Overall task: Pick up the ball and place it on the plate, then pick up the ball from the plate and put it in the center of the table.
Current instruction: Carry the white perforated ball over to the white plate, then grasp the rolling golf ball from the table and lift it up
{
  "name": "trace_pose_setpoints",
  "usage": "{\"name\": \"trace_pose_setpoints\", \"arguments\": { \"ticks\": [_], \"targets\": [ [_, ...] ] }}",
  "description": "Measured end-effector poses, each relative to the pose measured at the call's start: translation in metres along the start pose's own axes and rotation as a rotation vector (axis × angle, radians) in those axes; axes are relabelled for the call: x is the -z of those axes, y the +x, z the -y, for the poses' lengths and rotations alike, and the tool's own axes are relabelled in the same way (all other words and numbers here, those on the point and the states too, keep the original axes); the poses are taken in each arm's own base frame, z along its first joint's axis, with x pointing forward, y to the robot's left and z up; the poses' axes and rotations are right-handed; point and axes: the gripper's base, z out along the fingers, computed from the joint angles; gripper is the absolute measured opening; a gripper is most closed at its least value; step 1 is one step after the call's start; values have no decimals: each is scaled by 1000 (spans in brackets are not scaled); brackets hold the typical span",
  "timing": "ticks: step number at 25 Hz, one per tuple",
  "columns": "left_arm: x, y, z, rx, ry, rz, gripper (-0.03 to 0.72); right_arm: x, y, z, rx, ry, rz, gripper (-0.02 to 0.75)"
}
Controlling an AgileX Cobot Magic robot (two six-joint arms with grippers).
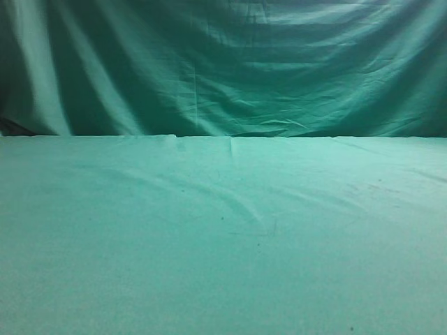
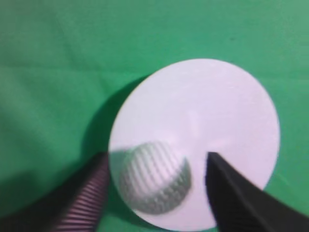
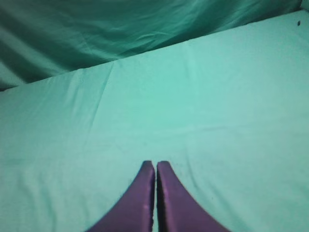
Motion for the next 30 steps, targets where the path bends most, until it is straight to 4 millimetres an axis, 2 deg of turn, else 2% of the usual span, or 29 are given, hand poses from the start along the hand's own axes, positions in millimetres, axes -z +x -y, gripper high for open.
{"name": "trace_pose_setpoints", "arguments": {
  "ticks": [3, 5, 9, 13, 16, 19, 24, 30],
  "targets": [
    [0, -1, 4, -6, 44, 14, 562, 0, 2, -1, 14, -7, -23, 0],
    [1, -2, 6, 3, 67, 21, 647, 0, 3, -1, 52, -10, -46, 0],
    [14, -17, 10, 36, 134, 26, 643, 7, -2, -5, 186, -28, -94, 0],
    [52, -47, 22, 39, 291, 74, 412, 17, -16, -8, 289, -14, -113, 0],
    [82, -63, 36, -59, 453, 133, 134, 20, -27, -8, 348, 19, -179, 0],
    [108, -70, 47, -112, 566, 201, 0, 17, -35, -8, 372, 39, -292, 0],
    [149, -60, 70, -230, 478, 262, 0, 6, -41, -9, 365, 40, -442, 0],
    [200, -38, 106, -353, 337, 356, 0, 4, -41, -8, 365, 41, -460, 0]
  ]
}}
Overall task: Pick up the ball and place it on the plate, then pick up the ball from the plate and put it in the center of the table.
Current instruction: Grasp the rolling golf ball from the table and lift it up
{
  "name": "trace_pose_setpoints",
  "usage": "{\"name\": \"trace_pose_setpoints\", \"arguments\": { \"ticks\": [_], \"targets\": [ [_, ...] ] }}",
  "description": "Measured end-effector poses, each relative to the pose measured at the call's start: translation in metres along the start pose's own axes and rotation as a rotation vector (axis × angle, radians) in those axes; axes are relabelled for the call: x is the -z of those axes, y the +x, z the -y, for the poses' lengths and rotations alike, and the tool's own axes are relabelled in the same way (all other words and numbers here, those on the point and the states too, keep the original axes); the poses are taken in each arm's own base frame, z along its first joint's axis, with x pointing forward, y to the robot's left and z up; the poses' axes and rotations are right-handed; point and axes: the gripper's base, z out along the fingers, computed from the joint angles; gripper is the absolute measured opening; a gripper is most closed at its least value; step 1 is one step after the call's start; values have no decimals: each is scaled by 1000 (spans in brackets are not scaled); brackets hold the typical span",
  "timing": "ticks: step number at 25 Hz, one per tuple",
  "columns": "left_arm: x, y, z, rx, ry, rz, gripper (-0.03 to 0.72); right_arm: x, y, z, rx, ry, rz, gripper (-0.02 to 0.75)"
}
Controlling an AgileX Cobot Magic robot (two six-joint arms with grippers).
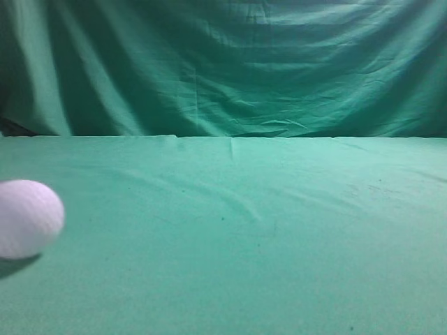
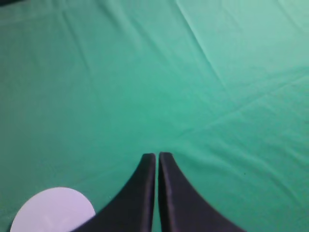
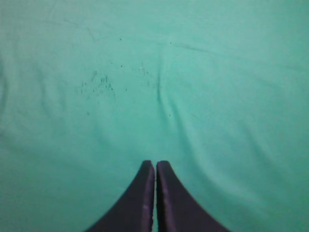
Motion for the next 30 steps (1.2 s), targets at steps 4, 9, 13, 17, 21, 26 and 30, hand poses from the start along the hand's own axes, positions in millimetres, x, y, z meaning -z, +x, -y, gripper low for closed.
{"name": "trace_pose_setpoints", "arguments": {
  "ticks": [4, 9, 13, 17, 21, 26, 30],
  "targets": [
    [18, 10, 29, -45, -22, 102, 0, 0, 2, 1, -2, 14, -18, 0],
    [32, 49, 48, -50, -56, 205, 0, 0, 3, 3, -24, 38, -41, 0],
    [36, 86, 55, -88, -89, 290, 0, -3, 5, 5, -21, 56, -110, 0],
    [37, 123, 64, -107, -87, 368, 0, -10, -1, 11, -32, 106, -242, 0],
    [40, 159, 72, -112, -78, 426, 0, -18, -6, 9, -7, 85, -290, 0],
    [45, 185, 80, -126, -81, 473, 0, -30, -11, -3, 56, 23, -336, 0],
    [46, 188, 80, -127, -81, 476, 0, -43, -15, -15, 103, -30, -386, 0]
  ]
}}
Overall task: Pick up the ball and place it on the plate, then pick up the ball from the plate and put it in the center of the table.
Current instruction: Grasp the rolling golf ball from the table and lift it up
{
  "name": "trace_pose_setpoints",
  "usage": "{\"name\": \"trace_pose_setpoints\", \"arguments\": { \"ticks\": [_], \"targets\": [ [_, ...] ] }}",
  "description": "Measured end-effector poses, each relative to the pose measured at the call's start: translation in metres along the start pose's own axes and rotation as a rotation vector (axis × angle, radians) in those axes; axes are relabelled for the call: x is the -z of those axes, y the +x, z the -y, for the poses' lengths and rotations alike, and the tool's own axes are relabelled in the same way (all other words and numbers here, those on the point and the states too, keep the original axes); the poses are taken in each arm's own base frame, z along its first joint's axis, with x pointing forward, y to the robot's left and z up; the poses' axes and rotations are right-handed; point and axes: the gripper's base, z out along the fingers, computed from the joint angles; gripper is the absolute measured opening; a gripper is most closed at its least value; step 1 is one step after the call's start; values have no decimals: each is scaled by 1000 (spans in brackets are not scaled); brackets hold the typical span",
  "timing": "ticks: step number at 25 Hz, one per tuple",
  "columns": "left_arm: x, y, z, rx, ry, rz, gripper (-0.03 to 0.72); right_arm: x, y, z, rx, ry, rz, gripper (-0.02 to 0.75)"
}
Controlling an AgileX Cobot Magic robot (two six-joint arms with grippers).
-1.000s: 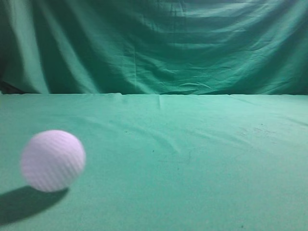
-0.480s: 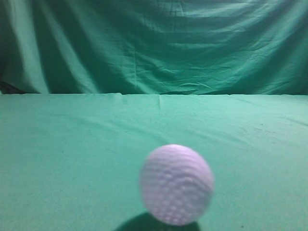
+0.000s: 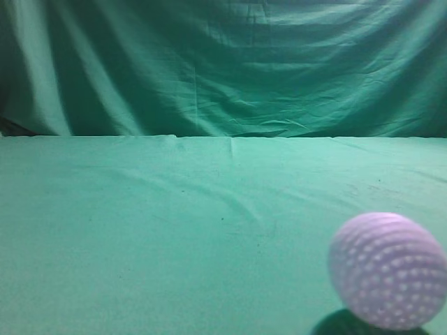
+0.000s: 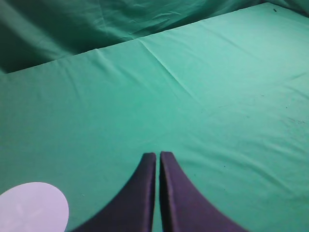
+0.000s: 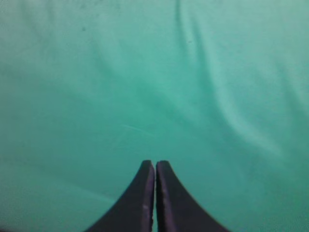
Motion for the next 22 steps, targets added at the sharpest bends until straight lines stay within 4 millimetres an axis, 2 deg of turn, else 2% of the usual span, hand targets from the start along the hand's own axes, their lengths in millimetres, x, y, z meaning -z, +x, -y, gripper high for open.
{"name": "trace_pose_setpoints", "arguments": {
  "ticks": [7, 22],
  "targets": [
    [-3, 1, -1, 3, 2, -13, 0, -19, -15, -20, 109, -56, -57, 0],
    [-3, 3, 6, 67, 77, -35, 0, -26, -26, -65, 266, -171, -37, 0]
  ]
}}
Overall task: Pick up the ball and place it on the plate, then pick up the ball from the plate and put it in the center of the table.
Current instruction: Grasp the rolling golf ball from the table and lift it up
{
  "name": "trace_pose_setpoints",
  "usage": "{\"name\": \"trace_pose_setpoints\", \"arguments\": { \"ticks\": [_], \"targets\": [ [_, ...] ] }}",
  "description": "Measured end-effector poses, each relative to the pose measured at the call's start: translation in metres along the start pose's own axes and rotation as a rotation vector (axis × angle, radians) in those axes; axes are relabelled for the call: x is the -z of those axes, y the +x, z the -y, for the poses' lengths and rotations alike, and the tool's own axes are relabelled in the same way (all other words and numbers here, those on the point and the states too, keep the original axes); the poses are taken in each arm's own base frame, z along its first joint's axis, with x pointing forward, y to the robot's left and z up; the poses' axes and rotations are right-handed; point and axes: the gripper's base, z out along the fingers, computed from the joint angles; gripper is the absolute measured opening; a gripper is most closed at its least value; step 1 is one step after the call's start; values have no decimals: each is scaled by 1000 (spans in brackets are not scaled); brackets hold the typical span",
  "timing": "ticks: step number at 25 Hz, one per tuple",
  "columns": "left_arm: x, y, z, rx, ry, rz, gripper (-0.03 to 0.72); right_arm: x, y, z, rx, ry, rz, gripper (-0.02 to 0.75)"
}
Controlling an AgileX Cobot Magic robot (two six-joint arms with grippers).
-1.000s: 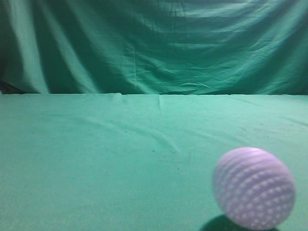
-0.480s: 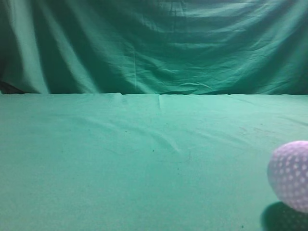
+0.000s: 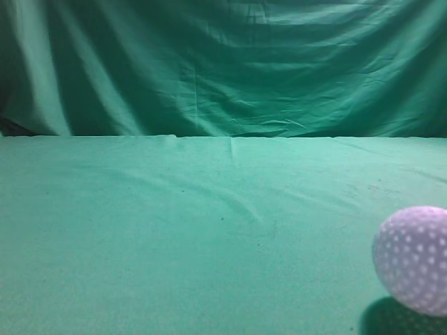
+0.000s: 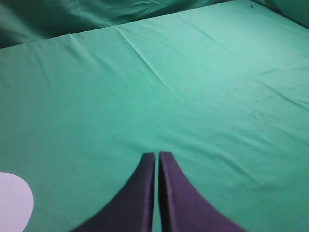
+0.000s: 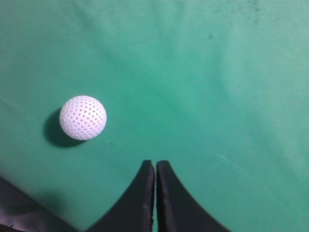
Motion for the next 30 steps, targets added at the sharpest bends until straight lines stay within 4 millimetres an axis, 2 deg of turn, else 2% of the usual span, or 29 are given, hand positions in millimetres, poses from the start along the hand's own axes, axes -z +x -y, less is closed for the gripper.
{"name": "trace_pose_setpoints", "arguments": {
  "ticks": [6, 7, 8, 13, 16, 19, 30],
  "targets": [
    [0, 3, 3, -2, 29, -29, 0, -10, -11, -25, 102, -58, -13, 0],
    [0, 3, 3, -2, 33, -32, 0, -12, -13, -30, 123, -63, -22, 50],
    [0, 3, 4, -2, 39, -38, 0, -15, -14, -33, 138, -68, -35, 50],
    [0, 5, 5, -4, 58, -58, 0, -33, -19, -45, 166, -83, -99, 261],
    [0, 6, 6, -4, 64, -64, 0, -39, -23, -47, 156, -83, -110, 445],
    [0, 6, 6, -5, 65, -66, 0, -45, -26, -49, 137, -84, -107, 569],
    [0, 6, 6, -5, 68, -70, 0, -90, -33, -54, 126, -62, -215, 562]
  ]
}}
